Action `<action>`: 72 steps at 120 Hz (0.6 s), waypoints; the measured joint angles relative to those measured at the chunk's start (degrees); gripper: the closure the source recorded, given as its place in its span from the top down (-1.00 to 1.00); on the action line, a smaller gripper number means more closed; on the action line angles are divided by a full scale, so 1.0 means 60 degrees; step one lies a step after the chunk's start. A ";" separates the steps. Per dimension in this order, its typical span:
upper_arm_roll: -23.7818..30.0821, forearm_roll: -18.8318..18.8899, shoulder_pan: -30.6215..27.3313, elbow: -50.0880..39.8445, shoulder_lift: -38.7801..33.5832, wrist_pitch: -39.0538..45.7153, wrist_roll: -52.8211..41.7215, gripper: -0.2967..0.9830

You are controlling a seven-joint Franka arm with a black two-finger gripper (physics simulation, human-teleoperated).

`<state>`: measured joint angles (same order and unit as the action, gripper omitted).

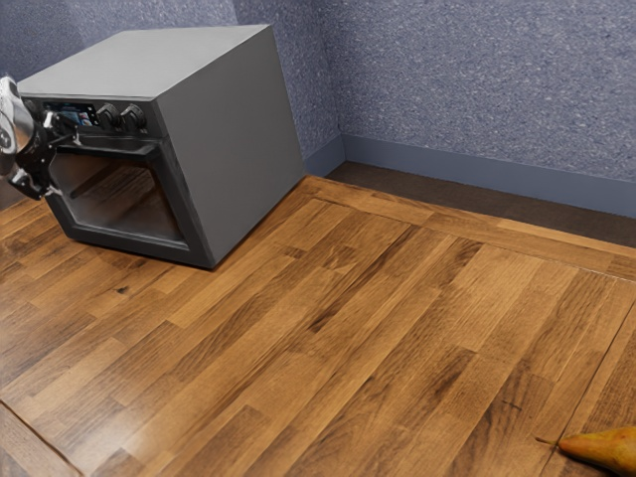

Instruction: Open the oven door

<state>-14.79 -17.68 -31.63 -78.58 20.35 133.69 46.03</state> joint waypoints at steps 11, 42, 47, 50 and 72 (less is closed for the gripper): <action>0.0006 -0.0020 0.0000 -0.2720 -0.2235 0.0382 -0.0009 0.53; 0.1075 0.0853 0.2294 -0.3241 -0.6669 -0.2679 0.0189 0.53; 0.1812 0.1062 0.2988 -0.2618 -0.6709 -0.3911 0.0340 0.53; 0.2258 0.1157 0.3222 -0.2453 -0.6619 -0.4552 0.0358 0.53; 0.3568 0.1333 0.3881 -0.2756 -0.6234 -0.7386 0.0212 0.53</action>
<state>6.62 -9.68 -8.35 -95.12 -17.06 89.37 47.30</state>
